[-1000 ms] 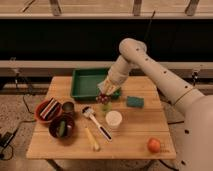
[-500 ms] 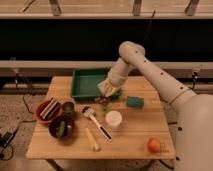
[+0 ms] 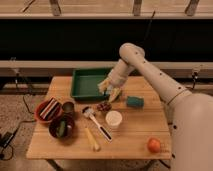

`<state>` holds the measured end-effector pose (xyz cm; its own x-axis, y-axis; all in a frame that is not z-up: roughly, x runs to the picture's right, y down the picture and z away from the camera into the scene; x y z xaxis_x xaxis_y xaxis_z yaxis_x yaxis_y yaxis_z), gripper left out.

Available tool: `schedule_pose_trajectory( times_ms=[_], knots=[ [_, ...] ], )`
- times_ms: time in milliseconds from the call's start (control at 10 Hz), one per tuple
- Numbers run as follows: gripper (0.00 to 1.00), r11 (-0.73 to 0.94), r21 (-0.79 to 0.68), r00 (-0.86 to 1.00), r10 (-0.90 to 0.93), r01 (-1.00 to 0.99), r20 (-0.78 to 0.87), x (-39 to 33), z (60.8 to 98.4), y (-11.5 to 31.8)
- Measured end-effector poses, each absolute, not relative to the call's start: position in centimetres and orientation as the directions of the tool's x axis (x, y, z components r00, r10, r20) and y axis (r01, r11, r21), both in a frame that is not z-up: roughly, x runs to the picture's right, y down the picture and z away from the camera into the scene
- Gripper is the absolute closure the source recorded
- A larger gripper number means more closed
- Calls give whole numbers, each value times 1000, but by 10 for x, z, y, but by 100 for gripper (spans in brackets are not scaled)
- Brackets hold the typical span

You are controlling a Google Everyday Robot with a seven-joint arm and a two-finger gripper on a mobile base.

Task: Place grapes in plastic cup

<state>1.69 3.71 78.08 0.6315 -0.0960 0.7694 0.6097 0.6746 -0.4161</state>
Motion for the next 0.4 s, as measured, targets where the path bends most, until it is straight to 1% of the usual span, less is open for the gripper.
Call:
schedule_pose_trajectory(
  times_ms=[400],
  knots=[
    [20,688,-418,642,-92,593,761,22,783,33]
  ],
)
